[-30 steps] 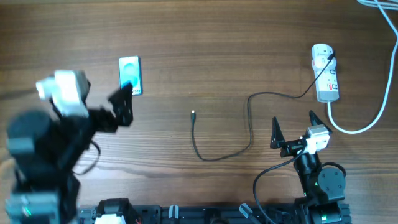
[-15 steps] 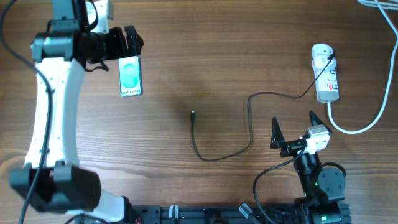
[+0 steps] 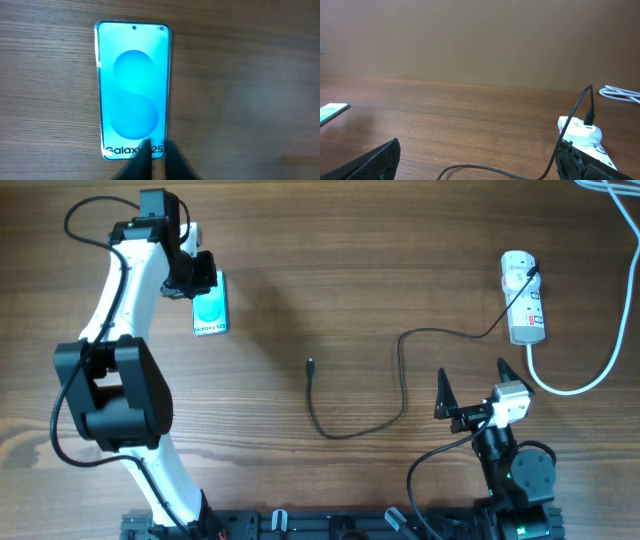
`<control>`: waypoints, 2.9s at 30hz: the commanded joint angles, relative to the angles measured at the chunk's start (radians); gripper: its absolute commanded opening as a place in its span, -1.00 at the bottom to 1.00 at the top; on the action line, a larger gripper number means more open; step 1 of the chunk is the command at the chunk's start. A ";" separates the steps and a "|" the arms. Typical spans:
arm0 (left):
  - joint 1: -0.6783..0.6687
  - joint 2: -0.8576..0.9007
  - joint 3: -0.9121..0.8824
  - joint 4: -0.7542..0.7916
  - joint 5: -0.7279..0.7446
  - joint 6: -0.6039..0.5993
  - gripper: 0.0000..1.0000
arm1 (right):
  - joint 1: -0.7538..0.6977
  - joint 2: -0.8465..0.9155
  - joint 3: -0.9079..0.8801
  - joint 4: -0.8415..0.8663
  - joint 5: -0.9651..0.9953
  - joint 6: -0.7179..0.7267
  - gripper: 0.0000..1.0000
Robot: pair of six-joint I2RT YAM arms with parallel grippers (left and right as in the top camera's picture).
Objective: Plug charger to phone and switch on socket
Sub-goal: 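Reach the left gripper over the Galaxy S25 phone, then grasp the phone's top edge with the left gripper and lift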
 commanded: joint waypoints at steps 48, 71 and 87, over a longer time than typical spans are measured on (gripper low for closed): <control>-0.005 0.145 -0.150 0.335 -0.087 0.010 1.00 | 0.004 -0.009 -0.002 0.006 0.018 -0.013 0.99; -0.053 0.145 -0.185 0.180 -0.004 0.005 0.61 | 0.004 -0.009 -0.002 0.006 0.018 -0.013 0.99; -0.317 0.145 -0.185 -0.048 -0.004 -0.259 0.69 | 0.004 -0.009 -0.002 0.006 0.018 -0.013 1.00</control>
